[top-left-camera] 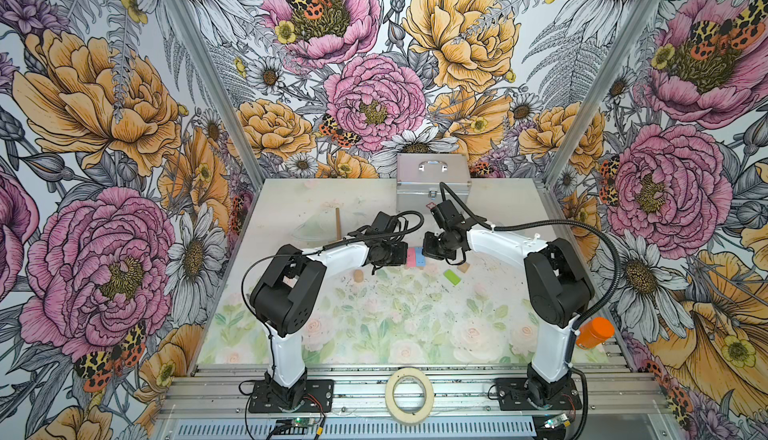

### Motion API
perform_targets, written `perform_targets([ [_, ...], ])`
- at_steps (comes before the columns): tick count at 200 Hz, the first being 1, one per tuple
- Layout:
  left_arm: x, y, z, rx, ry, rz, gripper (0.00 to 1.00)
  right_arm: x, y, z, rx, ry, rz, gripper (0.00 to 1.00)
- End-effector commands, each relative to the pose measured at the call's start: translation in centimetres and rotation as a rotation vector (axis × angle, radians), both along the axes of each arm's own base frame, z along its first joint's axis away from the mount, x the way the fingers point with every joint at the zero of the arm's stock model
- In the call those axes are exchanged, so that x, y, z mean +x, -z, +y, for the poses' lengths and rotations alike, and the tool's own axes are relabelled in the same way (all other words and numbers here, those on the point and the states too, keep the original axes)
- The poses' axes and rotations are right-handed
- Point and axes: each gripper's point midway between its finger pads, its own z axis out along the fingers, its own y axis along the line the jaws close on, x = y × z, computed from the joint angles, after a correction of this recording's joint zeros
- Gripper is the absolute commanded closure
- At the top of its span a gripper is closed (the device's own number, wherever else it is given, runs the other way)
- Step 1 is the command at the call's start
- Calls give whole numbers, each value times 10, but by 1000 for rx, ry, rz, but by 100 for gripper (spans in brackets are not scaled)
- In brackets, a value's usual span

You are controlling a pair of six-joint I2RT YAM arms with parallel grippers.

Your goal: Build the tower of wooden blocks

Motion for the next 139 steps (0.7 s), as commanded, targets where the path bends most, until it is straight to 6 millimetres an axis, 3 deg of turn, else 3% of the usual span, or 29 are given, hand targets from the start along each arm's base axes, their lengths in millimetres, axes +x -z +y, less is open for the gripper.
perform_targets([
  [1, 9, -6, 1, -2, -3, -22, 100, 11, -1, 2, 5, 8, -21, 100],
  [139, 9, -7, 2, -3, -3, -25, 100, 10, -4, -3, -3, 16, -31, 100],
])
